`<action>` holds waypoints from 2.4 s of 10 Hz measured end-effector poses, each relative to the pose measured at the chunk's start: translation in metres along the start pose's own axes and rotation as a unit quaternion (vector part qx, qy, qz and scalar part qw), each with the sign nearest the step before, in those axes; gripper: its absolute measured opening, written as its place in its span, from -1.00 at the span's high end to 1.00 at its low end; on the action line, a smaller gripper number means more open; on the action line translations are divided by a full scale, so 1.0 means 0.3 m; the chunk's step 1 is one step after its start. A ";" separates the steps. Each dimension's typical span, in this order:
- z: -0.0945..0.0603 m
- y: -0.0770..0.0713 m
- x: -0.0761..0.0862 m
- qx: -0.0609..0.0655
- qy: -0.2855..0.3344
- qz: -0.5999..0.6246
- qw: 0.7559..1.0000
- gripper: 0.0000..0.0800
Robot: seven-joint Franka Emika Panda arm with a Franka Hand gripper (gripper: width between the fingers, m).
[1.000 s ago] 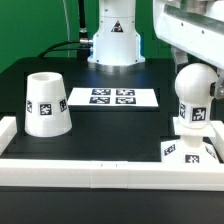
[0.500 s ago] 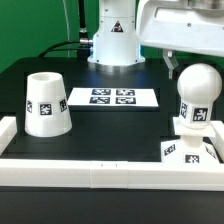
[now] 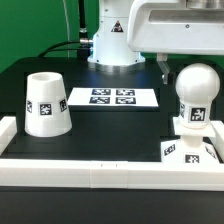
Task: Assemble lamp
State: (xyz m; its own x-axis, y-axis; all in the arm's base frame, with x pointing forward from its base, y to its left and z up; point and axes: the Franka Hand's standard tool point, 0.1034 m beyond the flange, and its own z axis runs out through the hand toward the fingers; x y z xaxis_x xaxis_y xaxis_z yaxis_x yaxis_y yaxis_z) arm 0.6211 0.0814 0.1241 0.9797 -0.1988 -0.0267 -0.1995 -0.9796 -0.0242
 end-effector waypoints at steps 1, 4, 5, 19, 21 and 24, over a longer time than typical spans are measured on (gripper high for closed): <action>0.000 -0.001 -0.001 0.000 0.000 -0.015 1.000 -0.75; 0.001 -0.022 -0.023 -0.008 0.004 -0.152 0.988 -0.75; 0.002 -0.017 -0.025 -0.009 0.003 -0.213 0.977 -0.75; 0.011 0.032 -0.006 -0.074 -0.029 -0.668 0.740 -0.75; 0.012 0.031 -0.001 -0.079 -0.039 -0.721 0.687 -0.75; 0.027 0.003 0.014 -0.083 -0.050 -0.749 0.655 -0.75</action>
Offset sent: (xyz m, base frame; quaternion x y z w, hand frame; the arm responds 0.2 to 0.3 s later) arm -0.0139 0.0143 0.0056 0.0072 -0.0041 -0.2025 0.9793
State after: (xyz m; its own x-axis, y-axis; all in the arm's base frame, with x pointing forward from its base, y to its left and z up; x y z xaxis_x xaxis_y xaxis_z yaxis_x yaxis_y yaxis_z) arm 0.6247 0.0799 0.1160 0.0657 0.9844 -0.1634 0.9978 -0.0649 0.0108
